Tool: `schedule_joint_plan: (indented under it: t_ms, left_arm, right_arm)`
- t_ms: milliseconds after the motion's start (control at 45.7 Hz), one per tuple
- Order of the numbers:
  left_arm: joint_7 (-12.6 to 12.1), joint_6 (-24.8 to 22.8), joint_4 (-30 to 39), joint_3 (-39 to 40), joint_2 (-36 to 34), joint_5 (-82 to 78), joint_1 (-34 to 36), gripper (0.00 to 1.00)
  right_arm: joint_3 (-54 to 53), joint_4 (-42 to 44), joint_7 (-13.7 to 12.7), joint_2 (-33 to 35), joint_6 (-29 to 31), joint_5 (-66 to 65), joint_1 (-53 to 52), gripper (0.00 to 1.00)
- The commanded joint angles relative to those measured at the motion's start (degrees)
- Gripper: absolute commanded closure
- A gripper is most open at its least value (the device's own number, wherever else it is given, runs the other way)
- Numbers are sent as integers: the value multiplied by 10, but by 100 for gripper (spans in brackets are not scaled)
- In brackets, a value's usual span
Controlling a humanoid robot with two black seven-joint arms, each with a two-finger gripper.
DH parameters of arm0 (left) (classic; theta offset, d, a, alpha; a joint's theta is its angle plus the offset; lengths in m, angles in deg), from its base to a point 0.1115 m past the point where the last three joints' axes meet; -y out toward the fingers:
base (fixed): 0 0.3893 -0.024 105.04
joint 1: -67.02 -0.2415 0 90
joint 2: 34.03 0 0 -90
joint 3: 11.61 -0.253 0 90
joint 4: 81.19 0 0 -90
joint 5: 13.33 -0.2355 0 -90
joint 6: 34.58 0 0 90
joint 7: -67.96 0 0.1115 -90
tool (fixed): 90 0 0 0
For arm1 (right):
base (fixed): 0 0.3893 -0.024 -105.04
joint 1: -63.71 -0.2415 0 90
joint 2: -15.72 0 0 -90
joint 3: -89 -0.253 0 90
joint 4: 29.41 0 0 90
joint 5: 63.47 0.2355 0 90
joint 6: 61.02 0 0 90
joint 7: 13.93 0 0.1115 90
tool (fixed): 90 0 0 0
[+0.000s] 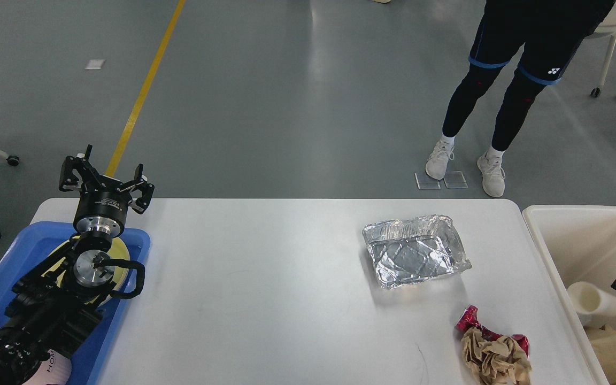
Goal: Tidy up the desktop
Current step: 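Raise the right gripper out of the bin and swing it back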
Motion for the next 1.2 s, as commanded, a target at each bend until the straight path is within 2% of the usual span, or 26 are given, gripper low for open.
schedule_joint_plan:
  t_ms: [0,197,306,372,459,525,590,809,962,1050,1181]
  left_arm:
    - [0,0,-1,0,0,1,0,0]
    - [0,0,-1,0,1,0,0,0]
    - [0,0,-1,0,1,1,1,0]
    - [0,0,-1,0,1,1,1,0]
    - [0,0,-1,0,1,1,1,0]
    - [0,0,0,0,1,1,0,0]
    - [0,0,0,0,1,1,0,0]
    - [0,0,-1,0,1,0,0,0]
    - [0,0,0,0,1,1,0,0]
    - [0,0,0,0,1,1,0,0]
    - [0,0,0,0,1,0,0,0]
  right_arm:
    - [-9,9,0,-4,0,-2,0,0]
    - [-11,8,-3,-7,30,0,-84,0]
    - [-5,1,-3,-29,72,-7,-187,0]
    - [1,-4,-2,-31,110,-11,-231,0]
    - [19,-38,4,-31,193,-28,-317,0]
    - [27,-104,5,-30,251,-43,-404,0]
    - [27,-201,5,-30,279,-65,-497,0]
    - [23,-565,5,-40,275,-128,-758,0]
    - [27,-788,5,-41,278,-143,-862,0]
    - [29,-856,5,-48,278,-157,-898,0]
    - [46,-879,4,-84,277,-165,-904,0]
